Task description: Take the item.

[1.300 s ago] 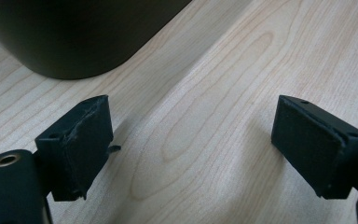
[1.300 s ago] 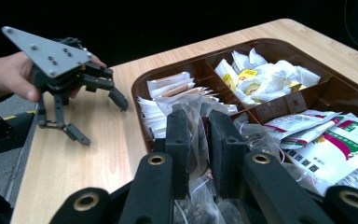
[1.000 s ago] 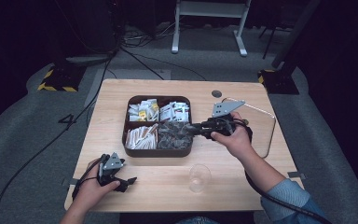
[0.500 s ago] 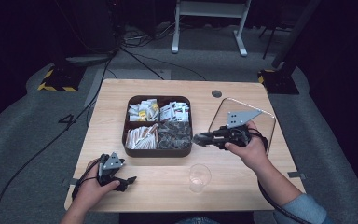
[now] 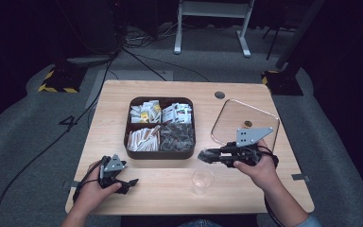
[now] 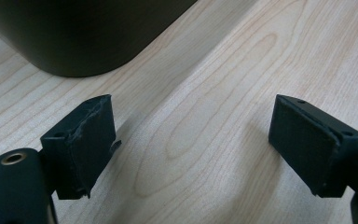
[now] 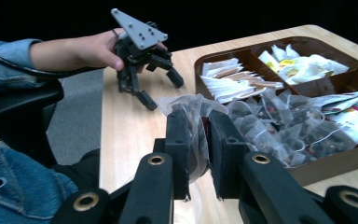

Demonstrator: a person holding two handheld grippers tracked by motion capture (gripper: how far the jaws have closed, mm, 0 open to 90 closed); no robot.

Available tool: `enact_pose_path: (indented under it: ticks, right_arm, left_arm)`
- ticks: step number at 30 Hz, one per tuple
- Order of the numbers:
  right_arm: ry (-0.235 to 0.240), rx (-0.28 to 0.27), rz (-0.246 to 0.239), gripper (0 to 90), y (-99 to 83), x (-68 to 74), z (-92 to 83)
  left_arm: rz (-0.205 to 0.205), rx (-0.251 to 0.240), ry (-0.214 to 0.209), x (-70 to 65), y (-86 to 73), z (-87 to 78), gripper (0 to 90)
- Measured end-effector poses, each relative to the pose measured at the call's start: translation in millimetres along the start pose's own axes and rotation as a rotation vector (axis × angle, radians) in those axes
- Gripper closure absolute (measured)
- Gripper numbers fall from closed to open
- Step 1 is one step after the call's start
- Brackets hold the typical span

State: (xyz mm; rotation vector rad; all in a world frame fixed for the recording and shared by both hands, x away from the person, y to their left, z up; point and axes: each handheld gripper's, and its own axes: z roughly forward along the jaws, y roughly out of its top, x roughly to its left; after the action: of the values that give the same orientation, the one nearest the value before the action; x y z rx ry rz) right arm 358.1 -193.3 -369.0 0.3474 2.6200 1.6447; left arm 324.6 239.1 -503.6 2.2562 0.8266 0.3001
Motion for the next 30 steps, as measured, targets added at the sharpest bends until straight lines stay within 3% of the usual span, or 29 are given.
enact_pose_path:
  ticks: [5, 13, 30]
  right_arm:
    - [0.035, 0.069, 0.009, 79.5, -5.6, 5.7, 4.5]
    - [0.083, 0.123, 0.013, 79.4, -13.3, 9.8, 13.7]
    - [0.114, 0.243, 0.017, 78.5, -29.6, 9.7, 35.9]
  left_arm:
    - [-0.004, -0.001, -0.002, -0.1, -0.1, 0.1, 15.0]
    - [-0.001, 0.0, 0.0, 0.0, 0.0, 0.0, 15.0]
    - [-0.002, -0.001, -0.002, 0.3, 0.0, -0.1, 15.0]
